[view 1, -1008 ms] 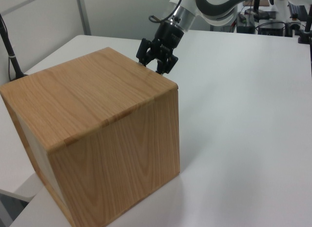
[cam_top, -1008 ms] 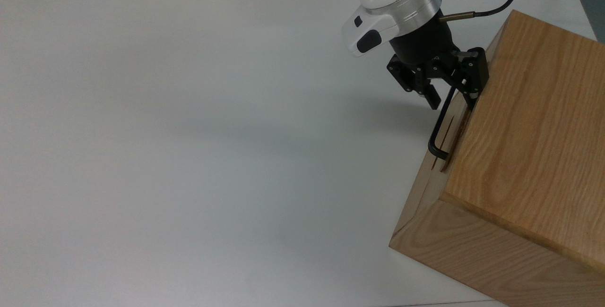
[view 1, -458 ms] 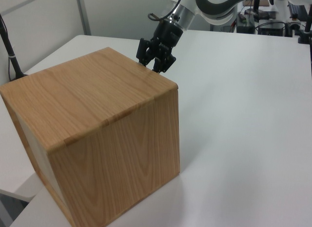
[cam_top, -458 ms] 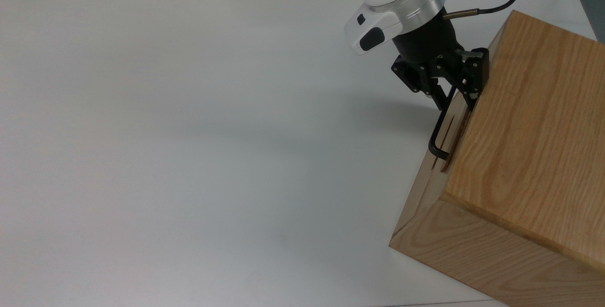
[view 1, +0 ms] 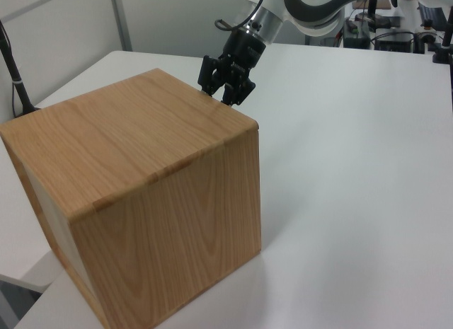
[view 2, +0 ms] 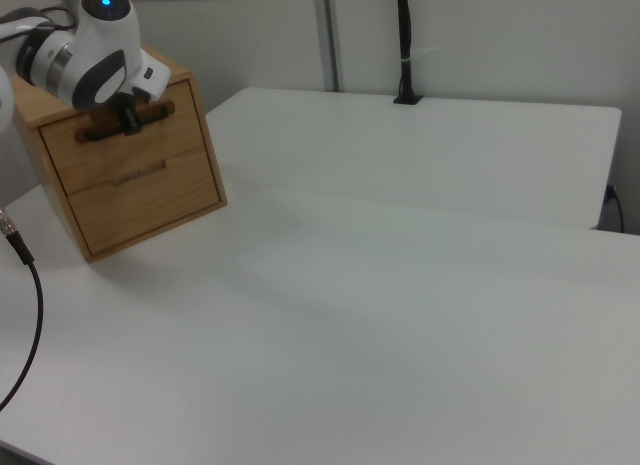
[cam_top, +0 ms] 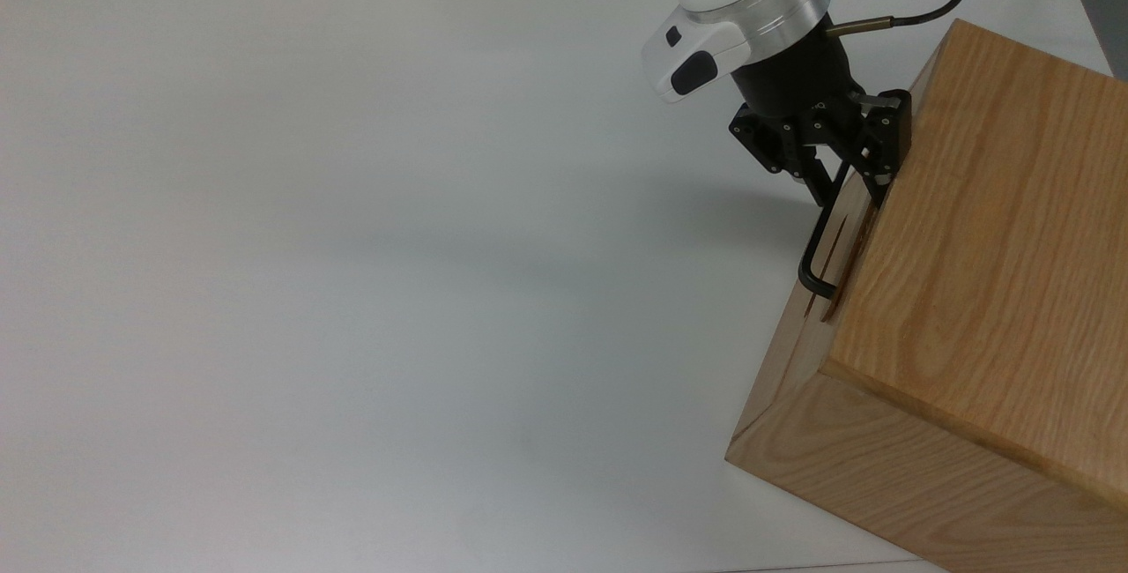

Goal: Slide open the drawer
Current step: 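Close the gripper around the black bar handle, then pull the handle outward, sliding the drawer out of the cabinet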

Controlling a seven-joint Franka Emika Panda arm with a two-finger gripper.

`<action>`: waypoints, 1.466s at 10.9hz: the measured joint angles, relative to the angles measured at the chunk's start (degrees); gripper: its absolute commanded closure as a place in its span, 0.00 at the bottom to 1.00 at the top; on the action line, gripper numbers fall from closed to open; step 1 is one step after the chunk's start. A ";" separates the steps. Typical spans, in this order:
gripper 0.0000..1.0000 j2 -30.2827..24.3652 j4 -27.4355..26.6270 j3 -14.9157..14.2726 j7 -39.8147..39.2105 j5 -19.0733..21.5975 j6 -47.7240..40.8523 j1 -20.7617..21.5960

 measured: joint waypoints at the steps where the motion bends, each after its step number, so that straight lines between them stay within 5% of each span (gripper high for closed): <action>1: 0.96 0.00 0.00 0.00 -0.05 0.00 0.00 0.00; 8: 1.00 -1.23 -0.01 -1.51 -2.64 0.05 -5.61 -1.11; 16: 1.00 -10.99 -11.13 -1.72 -11.46 0.71 -13.84 -9.10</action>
